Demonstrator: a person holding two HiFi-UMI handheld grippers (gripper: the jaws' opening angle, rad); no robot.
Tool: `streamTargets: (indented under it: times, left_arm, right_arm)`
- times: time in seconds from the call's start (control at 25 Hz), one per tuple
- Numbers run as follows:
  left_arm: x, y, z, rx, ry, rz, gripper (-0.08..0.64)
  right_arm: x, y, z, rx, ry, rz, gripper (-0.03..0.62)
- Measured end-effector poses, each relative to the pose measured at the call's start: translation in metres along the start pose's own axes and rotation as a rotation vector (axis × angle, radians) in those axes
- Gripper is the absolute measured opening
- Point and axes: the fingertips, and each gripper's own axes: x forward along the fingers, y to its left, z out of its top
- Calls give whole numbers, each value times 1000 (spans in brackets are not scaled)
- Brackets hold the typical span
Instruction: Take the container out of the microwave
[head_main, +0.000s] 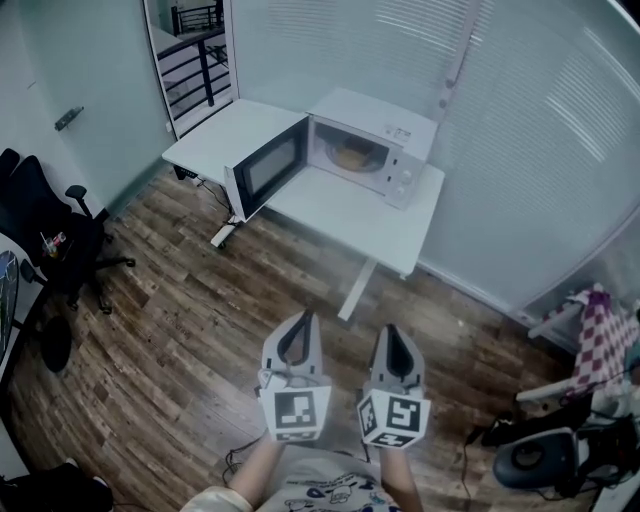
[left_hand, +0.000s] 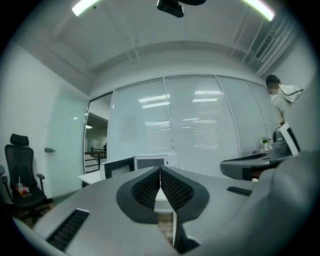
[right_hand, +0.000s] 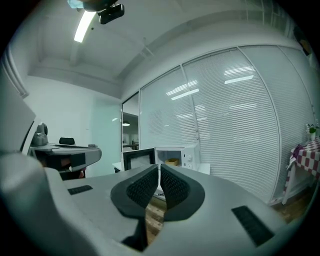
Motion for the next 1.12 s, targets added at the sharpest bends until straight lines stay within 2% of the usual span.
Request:
streamTargets:
  times: [0.44,0.72,1.12]
  left_arm:
    - [108,51,13,9,-35,-66,44]
    - [141,70,-2,7,1,-90,44]
    - [184,86,-23,-11,45,-78,44]
  right_arm:
    - [113,9,22,5,-29,-56,26]
    - [147,13,10,8,16,-81,26]
    - [207,19,-5,13,65,-43,26]
